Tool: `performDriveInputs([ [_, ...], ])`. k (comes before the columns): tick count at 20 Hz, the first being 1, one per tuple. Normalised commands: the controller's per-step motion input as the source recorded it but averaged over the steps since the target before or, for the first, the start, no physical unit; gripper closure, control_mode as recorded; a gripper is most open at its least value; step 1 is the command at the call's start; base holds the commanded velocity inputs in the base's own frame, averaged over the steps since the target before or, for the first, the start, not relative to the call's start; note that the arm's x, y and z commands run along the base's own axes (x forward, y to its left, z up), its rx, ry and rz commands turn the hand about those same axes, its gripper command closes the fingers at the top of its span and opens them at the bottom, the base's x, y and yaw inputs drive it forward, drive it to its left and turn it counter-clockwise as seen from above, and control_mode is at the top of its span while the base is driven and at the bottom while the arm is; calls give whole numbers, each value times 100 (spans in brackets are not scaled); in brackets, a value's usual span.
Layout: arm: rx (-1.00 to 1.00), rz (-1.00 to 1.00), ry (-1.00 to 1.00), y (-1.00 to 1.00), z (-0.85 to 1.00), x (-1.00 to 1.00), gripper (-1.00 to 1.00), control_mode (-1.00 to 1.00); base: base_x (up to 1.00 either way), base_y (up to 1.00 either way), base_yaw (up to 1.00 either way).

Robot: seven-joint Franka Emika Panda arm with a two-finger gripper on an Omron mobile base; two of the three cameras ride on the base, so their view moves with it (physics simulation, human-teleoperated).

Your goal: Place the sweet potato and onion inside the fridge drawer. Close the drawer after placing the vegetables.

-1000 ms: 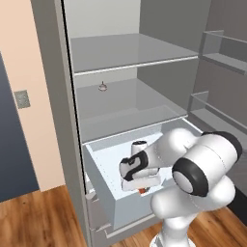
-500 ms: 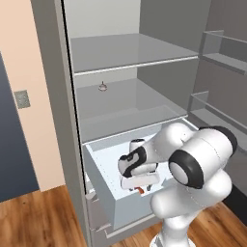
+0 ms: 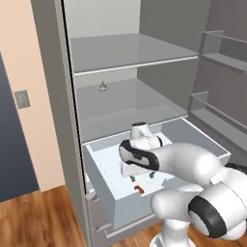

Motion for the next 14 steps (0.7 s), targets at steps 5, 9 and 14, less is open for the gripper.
performDriveInputs([
  [5, 0, 0, -13, 0, 100, -27, -100, -100, 0, 0, 0],
  [9, 0, 0, -15, -14, 77, -55, -100, -100, 0, 0, 0],
  [14, 0, 0, -17, -49, 60, -42, -100, -100, 0, 0, 0],
])
